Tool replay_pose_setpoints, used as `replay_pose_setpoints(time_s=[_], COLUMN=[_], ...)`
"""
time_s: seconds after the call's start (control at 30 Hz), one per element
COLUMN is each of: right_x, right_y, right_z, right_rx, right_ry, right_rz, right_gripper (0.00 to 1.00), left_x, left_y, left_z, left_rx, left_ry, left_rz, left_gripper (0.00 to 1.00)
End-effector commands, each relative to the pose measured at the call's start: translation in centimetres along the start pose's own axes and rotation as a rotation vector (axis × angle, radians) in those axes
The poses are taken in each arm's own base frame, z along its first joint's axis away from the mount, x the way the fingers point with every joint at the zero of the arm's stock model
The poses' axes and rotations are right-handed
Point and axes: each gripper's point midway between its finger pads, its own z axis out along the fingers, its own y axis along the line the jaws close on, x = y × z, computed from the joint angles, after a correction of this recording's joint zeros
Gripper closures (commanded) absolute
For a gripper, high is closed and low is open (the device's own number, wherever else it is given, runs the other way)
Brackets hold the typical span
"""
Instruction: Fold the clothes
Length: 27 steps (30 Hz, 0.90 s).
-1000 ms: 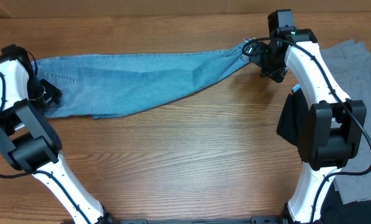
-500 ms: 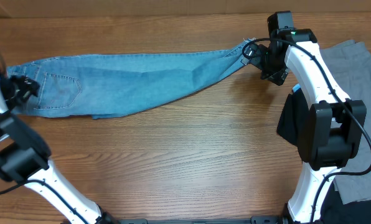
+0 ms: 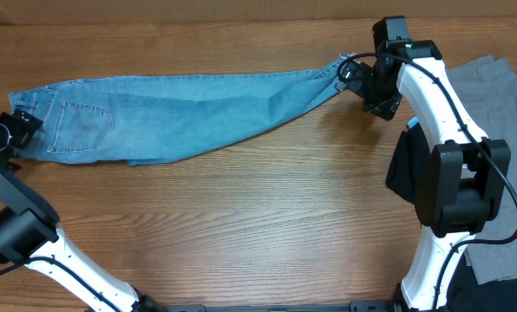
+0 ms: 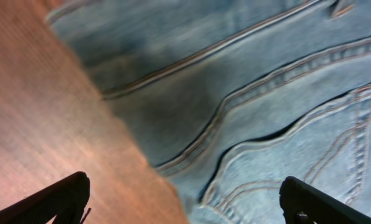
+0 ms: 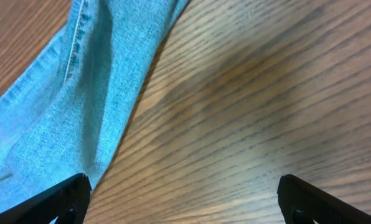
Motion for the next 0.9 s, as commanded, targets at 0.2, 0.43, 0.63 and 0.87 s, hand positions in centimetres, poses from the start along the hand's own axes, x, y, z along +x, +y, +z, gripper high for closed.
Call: replay_pose_setpoints(time_s=[0.2, 0.43, 0.63, 0.87], right_x=[-0.3, -0.1, 0.2, 0.6], right_y=[0.8, 0.7, 0.5, 0.1], right_z=[-0.8, -0.8, -0.8, -0.8], right_rx=[-0.024, -0.019, -0.009, 0.003], right_ry=[-0.014, -0.007, 0.006, 0.024], right_rz=[-0.015, -0.014, -0.012, -0.009], right_gripper=[0.00, 0.00, 0.00, 0.00], left_x=[0.8, 1.7, 1.4, 0.7], left_y=[0.4, 1.5, 1.5, 0.7], left_z=[3.2, 5.9, 6.8, 5.7], left_rx=[-0.002, -0.038, -0.034, -0.011], left_ry=[0.060, 0.117, 0.111, 0.100], left_rz=[0.014, 0.003, 0.008, 0.010], left_gripper=[0.02, 0.02, 0.19, 0.96])
